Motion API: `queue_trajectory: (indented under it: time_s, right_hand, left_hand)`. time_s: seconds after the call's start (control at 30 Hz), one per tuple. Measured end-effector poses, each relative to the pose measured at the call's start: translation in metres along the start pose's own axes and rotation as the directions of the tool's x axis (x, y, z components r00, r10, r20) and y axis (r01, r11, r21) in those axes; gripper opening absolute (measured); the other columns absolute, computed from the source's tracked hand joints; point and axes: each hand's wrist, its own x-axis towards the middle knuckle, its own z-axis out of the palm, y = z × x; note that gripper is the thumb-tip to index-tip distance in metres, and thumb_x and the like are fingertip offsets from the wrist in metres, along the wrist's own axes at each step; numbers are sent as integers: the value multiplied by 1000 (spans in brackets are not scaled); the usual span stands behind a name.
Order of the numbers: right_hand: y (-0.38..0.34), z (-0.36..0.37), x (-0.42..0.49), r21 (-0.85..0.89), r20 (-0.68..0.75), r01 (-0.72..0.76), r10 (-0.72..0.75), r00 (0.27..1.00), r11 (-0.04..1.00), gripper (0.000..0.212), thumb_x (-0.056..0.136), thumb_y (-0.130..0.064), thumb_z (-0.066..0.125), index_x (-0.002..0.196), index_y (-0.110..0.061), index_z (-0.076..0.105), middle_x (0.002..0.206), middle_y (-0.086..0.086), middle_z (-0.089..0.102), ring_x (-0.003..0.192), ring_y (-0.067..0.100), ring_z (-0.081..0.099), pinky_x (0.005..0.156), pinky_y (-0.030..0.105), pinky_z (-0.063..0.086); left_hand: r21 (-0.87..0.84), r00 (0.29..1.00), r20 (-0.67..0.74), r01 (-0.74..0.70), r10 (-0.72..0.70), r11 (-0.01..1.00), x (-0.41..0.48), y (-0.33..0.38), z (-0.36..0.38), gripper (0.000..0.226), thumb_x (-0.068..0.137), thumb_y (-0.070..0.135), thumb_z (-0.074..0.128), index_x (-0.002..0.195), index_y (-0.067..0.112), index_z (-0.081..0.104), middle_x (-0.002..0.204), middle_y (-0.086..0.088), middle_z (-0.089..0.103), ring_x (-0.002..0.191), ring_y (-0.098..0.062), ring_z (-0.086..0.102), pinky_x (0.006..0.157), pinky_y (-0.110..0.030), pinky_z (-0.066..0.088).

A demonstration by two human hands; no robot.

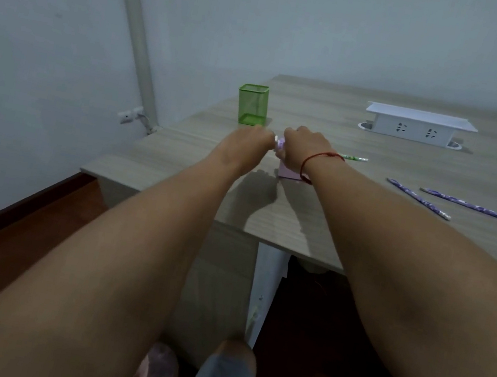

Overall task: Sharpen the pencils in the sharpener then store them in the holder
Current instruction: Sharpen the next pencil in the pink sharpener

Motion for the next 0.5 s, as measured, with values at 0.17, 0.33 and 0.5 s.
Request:
queue_trajectory:
  time_s: [0.17, 0.33, 0.5]
  right_hand:
    - [-3, 4, 4, 28, 12, -32, 31, 999, 999, 39, 97, -27, 43, 130, -7, 50, 133, 19, 48, 119, 39, 52, 96, 40, 44]
    - [2, 6, 6, 32, -19, 15, -14, 1000, 999, 38, 99, -26, 39, 130, -7, 50, 133, 19, 49, 119, 38, 53, 96, 39, 43]
    - [5, 10, 4, 54, -41, 72, -69, 997, 996, 40, 99, -28, 38, 131, -6, 47, 135, 18, 47, 121, 37, 51, 98, 41, 41]
  left_hand:
    - [70, 996, 89, 2, -8, 998, -14, 12, 5, 23, 94, 3, 45, 111, 1, 60, 106, -22, 65, 99, -39, 61, 70, -37, 39]
    - [34, 974, 220, 47, -53, 998, -16, 13, 23, 23, 95, 12, 49, 110, 5, 64, 108, -17, 66, 98, -31, 64, 86, -36, 50]
    - [-9, 961, 275, 48, -44, 999, -4, 7, 34, 26, 96, 13, 44, 109, 4, 65, 109, -20, 66, 100, -36, 62, 85, -40, 47]
